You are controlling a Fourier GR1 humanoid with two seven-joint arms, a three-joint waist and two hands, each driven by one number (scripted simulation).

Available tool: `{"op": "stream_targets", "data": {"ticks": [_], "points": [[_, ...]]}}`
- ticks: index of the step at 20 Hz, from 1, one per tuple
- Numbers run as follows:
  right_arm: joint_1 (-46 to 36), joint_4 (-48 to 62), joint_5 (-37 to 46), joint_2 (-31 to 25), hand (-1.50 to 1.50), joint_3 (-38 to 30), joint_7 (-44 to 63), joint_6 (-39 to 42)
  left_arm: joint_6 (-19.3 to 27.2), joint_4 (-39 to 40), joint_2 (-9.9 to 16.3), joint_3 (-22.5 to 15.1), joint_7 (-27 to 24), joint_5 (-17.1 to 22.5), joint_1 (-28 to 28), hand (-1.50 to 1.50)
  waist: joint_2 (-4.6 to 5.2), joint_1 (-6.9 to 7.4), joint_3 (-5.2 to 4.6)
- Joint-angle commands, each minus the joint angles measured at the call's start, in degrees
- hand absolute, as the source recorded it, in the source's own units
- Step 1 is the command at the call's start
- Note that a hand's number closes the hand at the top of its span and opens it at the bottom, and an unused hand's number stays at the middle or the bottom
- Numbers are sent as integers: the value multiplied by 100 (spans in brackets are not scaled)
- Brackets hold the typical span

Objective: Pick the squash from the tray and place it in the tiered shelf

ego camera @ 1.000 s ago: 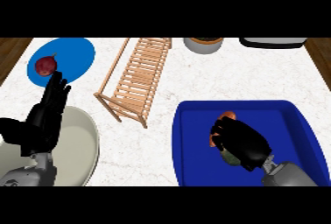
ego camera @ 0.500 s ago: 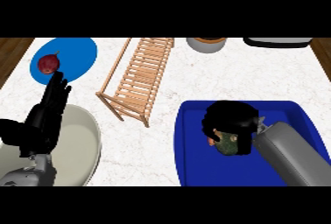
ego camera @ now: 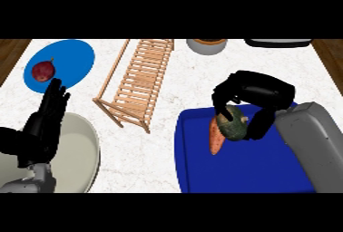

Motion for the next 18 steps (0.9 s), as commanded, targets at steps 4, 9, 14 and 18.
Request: {"op": "stream_targets", "data": {"ticks": [4, 9, 14, 18], "points": [[-1265, 268, -1245, 309, 150, -1260, 1477, 848, 35, -118, -129, -108, 71, -98, 47, 0, 18, 53, 5], [-1875, 959, -1049, 313, 150, -1382, 1406, 591, 42, -21, -150, -17, 247, -122, -308, 0, 40, 74, 7], [-2281, 1298, -983, 818, 150, -1436, 1851, 179, -166, 19, 16, 206, 132, -13, -299, 0, 37, 84, 6], [-2729, 2282, -723, 944, 150, -1525, 1544, -223, -203, -176, -41, 212, 230, 65, -194, 0, 45, 123, 6]]}}
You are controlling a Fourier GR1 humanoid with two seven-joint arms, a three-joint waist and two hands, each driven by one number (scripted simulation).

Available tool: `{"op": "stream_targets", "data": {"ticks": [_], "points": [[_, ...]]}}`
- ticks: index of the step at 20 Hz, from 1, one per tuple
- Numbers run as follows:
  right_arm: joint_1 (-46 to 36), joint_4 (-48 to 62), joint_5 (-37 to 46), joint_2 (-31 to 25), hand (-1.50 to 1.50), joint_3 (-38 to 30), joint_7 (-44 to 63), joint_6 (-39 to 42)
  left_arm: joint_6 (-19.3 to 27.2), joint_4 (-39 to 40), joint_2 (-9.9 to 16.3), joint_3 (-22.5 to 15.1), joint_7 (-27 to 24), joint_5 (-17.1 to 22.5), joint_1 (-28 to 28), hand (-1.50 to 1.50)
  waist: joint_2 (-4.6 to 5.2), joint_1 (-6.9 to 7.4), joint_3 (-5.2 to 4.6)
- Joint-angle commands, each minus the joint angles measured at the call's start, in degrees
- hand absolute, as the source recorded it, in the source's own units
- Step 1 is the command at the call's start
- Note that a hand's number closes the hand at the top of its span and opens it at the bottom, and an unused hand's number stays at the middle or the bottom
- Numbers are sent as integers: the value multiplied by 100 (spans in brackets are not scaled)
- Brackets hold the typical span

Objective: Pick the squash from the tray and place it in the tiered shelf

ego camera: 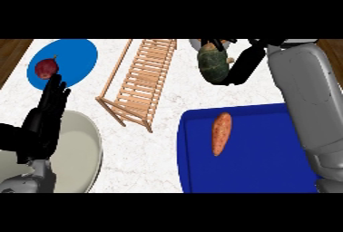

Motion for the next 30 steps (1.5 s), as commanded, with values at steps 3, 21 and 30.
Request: {"op": "stream_targets", "data": {"ticks": [3, 21, 30], "points": [[-646, 1005, 302, 580, 150, 7, 65, -668, 221, 312, -317, -196, -356, -330, 24, 0, 11, 7, -1], [-2023, 4091, 1113, 1387, 150, -116, -1445, -2671, -57, 315, -251, -125, -237, -208, -118, 0, 79, 179, -4], [-2242, 5131, 499, 1446, -150, -337, -1322, -2366, 84, 335, -403, -317, -53, -408, -464, 0, 137, 299, -4]]}}
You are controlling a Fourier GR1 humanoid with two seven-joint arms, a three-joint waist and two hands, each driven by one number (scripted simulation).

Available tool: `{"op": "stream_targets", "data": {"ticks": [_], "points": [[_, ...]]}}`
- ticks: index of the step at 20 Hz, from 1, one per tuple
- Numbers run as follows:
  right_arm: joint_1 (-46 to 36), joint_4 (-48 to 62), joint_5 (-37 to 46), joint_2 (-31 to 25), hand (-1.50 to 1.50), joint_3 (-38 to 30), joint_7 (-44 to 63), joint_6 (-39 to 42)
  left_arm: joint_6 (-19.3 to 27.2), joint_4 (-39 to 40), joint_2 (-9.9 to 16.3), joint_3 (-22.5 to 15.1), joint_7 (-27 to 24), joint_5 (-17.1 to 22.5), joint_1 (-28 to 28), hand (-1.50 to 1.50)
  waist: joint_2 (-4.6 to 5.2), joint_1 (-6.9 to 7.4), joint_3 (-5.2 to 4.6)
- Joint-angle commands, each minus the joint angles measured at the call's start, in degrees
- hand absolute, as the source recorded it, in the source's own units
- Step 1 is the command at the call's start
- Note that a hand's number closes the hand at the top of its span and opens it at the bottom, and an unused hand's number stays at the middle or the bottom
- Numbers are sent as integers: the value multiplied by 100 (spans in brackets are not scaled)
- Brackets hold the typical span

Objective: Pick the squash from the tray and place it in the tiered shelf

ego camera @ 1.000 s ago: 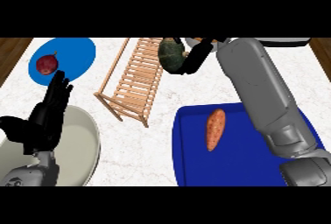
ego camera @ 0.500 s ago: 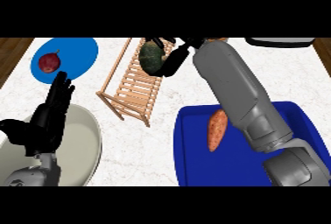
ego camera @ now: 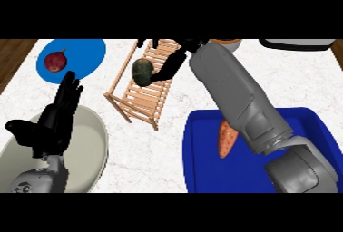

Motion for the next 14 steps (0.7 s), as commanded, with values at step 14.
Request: {"op": "stream_targets", "data": {"ticks": [14], "points": [[-518, 507, -996, -333, -150, -1012, -262, 744, -78, -138, 37, 60, 77, 25, 95, 0, 13, 15, 1]]}}
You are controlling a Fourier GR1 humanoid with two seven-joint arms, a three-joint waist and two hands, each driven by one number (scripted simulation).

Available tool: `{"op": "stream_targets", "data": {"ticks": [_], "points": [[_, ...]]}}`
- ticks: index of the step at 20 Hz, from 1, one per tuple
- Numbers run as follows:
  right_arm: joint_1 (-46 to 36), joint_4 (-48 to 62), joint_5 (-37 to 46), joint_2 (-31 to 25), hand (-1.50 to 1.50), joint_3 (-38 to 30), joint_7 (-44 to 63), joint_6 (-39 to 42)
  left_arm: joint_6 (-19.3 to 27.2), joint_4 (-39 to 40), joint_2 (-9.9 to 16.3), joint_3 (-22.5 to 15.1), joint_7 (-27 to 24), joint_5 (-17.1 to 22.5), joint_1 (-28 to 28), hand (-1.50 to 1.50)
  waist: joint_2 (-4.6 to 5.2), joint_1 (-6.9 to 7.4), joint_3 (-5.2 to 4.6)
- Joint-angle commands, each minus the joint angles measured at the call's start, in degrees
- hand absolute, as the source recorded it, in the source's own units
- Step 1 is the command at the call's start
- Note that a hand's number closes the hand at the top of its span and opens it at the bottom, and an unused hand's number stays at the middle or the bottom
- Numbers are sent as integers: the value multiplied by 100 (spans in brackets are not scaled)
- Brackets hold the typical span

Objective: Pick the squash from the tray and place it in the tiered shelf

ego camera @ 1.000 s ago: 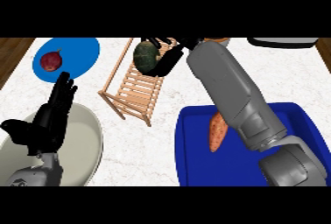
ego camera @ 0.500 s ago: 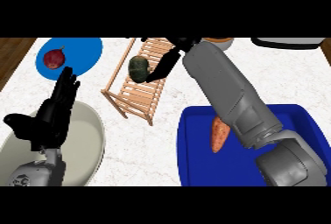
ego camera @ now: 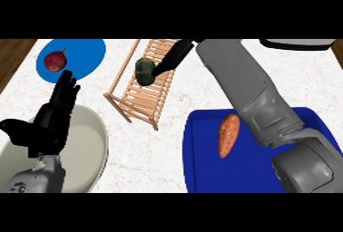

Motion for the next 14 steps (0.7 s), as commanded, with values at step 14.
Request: {"op": "stream_targets", "data": {"ticks": [14], "points": [[-119, 414, -561, -2170, -150, -759, 1065, 849, -82, -63, 23, 7, 28, 27, -127, 0, 124, 160, 6]]}}
